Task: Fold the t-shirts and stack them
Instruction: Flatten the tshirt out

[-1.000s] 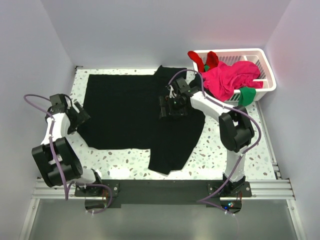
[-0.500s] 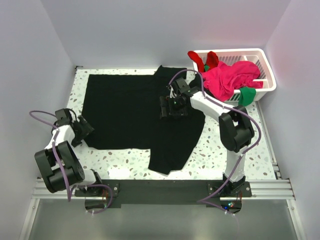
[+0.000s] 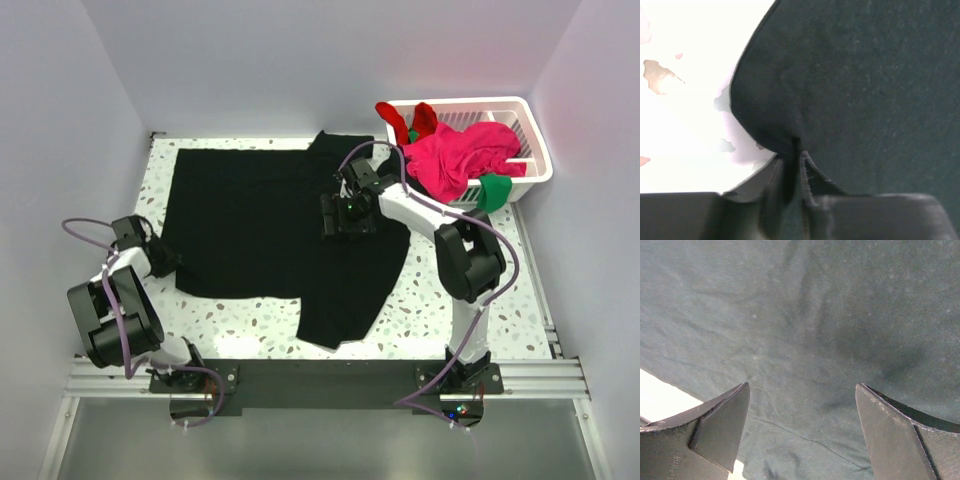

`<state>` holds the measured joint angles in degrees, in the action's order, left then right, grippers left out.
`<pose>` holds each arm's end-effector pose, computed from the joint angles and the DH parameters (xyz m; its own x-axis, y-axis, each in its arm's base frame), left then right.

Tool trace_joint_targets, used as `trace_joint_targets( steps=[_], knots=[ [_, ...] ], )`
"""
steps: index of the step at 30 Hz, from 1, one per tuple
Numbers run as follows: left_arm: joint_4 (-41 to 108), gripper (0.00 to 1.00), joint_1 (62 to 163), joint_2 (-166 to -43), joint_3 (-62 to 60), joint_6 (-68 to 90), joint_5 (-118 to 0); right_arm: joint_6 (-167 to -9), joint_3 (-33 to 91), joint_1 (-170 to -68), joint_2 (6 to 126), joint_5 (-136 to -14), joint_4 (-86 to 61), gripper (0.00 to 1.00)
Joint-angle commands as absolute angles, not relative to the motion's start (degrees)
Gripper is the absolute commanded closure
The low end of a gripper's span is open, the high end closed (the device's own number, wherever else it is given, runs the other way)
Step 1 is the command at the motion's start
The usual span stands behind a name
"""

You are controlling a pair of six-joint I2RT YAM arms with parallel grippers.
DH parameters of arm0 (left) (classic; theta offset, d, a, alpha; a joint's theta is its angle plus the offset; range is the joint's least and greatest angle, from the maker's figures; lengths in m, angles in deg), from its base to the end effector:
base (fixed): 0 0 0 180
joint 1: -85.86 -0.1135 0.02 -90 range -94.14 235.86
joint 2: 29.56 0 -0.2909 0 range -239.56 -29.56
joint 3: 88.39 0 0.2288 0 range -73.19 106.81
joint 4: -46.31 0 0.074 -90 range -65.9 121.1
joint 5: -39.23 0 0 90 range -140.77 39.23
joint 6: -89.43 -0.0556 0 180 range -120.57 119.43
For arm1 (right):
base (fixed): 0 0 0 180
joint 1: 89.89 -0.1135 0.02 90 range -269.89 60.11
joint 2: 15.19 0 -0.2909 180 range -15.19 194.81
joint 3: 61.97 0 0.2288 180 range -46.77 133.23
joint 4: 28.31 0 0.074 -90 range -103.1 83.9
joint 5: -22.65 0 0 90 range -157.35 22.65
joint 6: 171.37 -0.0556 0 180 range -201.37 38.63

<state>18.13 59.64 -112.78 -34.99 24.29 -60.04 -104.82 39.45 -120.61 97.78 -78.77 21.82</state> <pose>0.2304 0.1035 0.1793 -0.5392 -0.7280 -0.4234 -0.6460 0.6800 -0.3467 0.3543 0.2233 0.2224 -0.9257 -0.0963 -0.3659 -0.2323 0.9080 0.3487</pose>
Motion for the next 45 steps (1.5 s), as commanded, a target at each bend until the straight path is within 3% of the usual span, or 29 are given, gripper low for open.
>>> trace_joint_targets(
  steps=[1,3,7,12,18,25,45],
  knots=[
    [16.79,0.9,59.41,-112.18,-31.53,22.9,-59.57,-105.54,40.94,-120.74,99.59,-77.28,22.84,0.11],
    [14.24,0.94,59.32,-110.78,-28.81,22.11,-57.63,-105.19,41.82,-120.66,101.08,-76.75,23.11,0.11],
    [5.29,0.92,59.32,-108.93,-23.1,18.68,-54.29,-104.75,43.84,-120.66,104.33,-75.62,24.86,0.11],
    [-2.81,0.75,59.32,-106.73,-17.3,15.78,-51.21,-104.66,46.3,-120.74,108.03,-72.71,27.33,0.12],
    [-8.71,0.63,59.32,-102.78,-13.95,14.63,-46.9,-105.01,47.1,-120.66,110.49,-71.22,29.17,0.12],
    [-3.89,0.62,60.8,-106.02,-15.44,15.16,-51.9,-105.28,47.62,-120.57,110.32,-69.81,29.44,0.11],
    [6.58,0.62,70.04,-134.4,-10.44,17.79,-55.25,-107.92,53.6,-116.26,113.13,-61.2,32.51,0.1]
  ],
)
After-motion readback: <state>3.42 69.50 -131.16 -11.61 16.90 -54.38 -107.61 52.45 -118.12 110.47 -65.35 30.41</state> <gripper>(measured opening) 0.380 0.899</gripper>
